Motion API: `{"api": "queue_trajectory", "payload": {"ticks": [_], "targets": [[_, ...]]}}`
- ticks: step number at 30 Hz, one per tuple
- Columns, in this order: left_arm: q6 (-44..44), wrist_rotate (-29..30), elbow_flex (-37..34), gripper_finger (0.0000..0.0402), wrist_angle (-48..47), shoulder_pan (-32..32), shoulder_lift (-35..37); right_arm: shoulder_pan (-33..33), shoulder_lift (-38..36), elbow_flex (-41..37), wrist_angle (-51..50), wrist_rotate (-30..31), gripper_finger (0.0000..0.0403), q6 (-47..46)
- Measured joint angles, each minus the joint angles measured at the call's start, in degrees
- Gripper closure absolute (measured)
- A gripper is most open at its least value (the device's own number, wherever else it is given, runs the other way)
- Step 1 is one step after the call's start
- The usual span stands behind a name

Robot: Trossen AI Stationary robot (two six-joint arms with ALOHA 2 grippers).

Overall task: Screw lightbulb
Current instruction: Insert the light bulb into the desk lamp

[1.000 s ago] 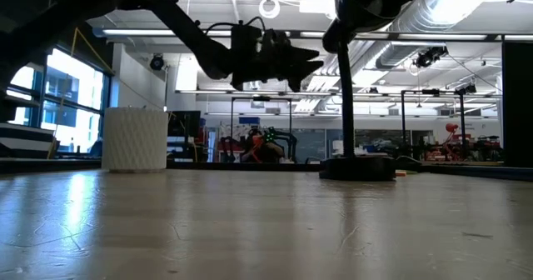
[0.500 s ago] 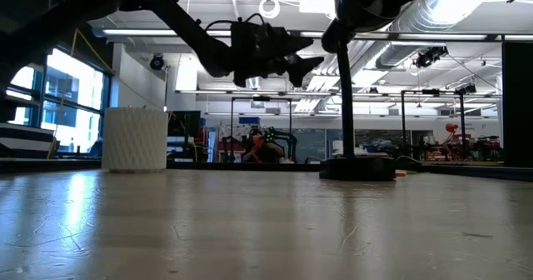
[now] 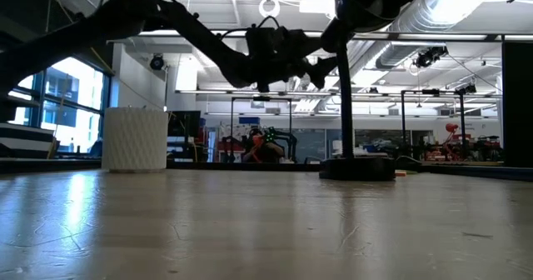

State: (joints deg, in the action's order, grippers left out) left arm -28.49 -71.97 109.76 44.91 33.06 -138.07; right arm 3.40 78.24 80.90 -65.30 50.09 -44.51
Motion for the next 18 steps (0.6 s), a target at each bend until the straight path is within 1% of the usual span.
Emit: {"api": "queue_trajectory", "payload": {"ticks": [6, 11, 18], "targets": [[-1.6, -5.7, 2.8, 0.0105, 1.4, -0.8, -0.9, 0.0, 0.0, 0.0, -0.1, -1.3, 0.0157, 0.0], [-2.3, -7.0, 2.9, 0.0105, 2.6, -1.5, -0.8, 0.1, 0.0, 0.0, -0.1, -1.6, 0.0157, 0.3], [-2.5, -8.3, 2.9, 0.0105, 3.3, -0.7, -0.7, 0.0, 0.0, 0.0, 0.2, -1.5, 0.0157, 2.8]]}}
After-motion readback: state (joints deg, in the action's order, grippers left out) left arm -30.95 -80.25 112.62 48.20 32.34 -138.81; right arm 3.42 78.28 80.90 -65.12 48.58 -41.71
